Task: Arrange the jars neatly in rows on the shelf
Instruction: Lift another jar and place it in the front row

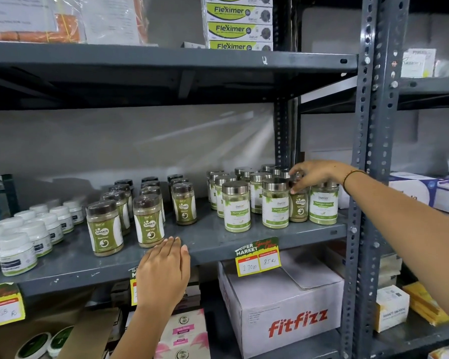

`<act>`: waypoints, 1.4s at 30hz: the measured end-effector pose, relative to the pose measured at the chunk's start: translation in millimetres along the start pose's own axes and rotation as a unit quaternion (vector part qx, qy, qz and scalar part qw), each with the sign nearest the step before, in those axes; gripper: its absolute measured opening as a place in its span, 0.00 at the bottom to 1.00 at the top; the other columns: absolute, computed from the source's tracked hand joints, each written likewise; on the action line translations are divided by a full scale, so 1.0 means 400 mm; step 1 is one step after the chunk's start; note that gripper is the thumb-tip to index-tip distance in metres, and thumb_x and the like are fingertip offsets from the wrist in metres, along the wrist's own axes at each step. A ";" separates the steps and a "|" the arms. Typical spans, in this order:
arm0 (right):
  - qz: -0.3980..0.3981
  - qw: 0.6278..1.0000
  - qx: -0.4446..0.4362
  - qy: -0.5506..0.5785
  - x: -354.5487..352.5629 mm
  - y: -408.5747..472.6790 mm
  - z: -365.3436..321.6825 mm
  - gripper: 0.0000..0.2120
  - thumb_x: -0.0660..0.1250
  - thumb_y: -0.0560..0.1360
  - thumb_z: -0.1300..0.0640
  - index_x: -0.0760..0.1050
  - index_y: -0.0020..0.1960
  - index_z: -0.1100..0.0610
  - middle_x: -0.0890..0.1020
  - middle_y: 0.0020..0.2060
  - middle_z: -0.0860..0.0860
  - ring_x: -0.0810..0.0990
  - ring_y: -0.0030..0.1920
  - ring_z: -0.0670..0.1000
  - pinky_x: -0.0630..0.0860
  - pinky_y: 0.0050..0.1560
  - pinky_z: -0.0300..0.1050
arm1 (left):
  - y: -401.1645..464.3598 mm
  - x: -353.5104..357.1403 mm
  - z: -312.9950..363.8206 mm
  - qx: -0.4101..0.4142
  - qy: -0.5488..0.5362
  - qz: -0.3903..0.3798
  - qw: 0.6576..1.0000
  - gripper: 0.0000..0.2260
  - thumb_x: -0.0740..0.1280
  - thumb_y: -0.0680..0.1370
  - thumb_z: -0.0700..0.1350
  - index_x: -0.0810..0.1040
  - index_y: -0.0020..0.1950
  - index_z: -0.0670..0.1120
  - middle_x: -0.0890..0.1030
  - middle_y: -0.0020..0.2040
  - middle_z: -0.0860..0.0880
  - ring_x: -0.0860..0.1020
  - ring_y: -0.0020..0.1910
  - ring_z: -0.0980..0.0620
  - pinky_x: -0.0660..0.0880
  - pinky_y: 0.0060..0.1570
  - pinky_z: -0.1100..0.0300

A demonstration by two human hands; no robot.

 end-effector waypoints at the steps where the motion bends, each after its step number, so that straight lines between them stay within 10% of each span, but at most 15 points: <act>1: -0.010 1.000 0.001 0.008 0.005 0.006 0.004 0.34 0.75 0.72 0.49 0.66 0.74 0.52 0.70 0.72 0.53 0.73 0.61 0.54 0.75 0.44 0.44 | 0.000 0.000 0.000 0.000 0.000 -0.001 1.000 0.21 0.53 0.78 0.50 0.82 0.55 0.40 0.84 0.53 0.43 0.81 0.54 0.47 0.76 0.57 0.52; 9: -0.020 0.998 0.010 0.062 0.004 0.025 0.023 0.31 0.79 0.68 0.51 0.72 0.69 0.51 0.73 0.66 0.52 0.71 0.65 0.56 0.74 0.63 0.58 | 0.001 -0.002 0.001 -0.005 0.006 -0.008 1.000 0.21 0.54 0.78 0.50 0.82 0.55 0.40 0.84 0.54 0.42 0.81 0.55 0.47 0.75 0.57 0.51; 24: 0.184 0.978 -0.063 0.072 -0.233 -0.063 -0.077 0.31 0.80 0.66 0.53 0.75 0.67 0.52 0.79 0.63 0.53 0.76 0.63 0.56 0.71 0.67 0.53 | -0.002 -0.006 0.004 -0.017 0.005 -0.011 1.000 0.22 0.53 0.78 0.50 0.82 0.55 0.39 0.84 0.53 0.42 0.81 0.54 0.46 0.76 0.58 0.50; 31: 0.233 0.952 -0.166 0.111 -0.303 -0.116 -0.233 0.28 0.79 0.67 0.52 0.75 0.65 0.51 0.79 0.56 0.48 0.77 0.55 0.51 0.71 0.52 0.43 | -0.003 -0.013 0.009 -0.017 0.000 -0.020 1.000 0.22 0.52 0.78 0.50 0.81 0.56 0.40 0.84 0.54 0.42 0.80 0.56 0.46 0.75 0.60 0.50; 42: 0.077 0.928 -0.258 0.256 -0.085 -0.104 -0.518 0.27 0.79 0.68 0.54 0.76 0.65 0.51 0.80 0.54 0.46 0.81 0.51 0.47 0.82 0.42 0.37 | -0.003 -0.017 0.008 -0.011 -0.013 -0.015 1.000 0.20 0.54 0.79 0.49 0.80 0.58 0.40 0.83 0.56 0.42 0.79 0.58 0.46 0.73 0.62 0.52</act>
Point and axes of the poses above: each hand's wrist, its own y-axis towards the middle knuckle, its own x-axis out of the palm, z = x × y, the point moved 8 cm from there along y, towards the middle knuckle
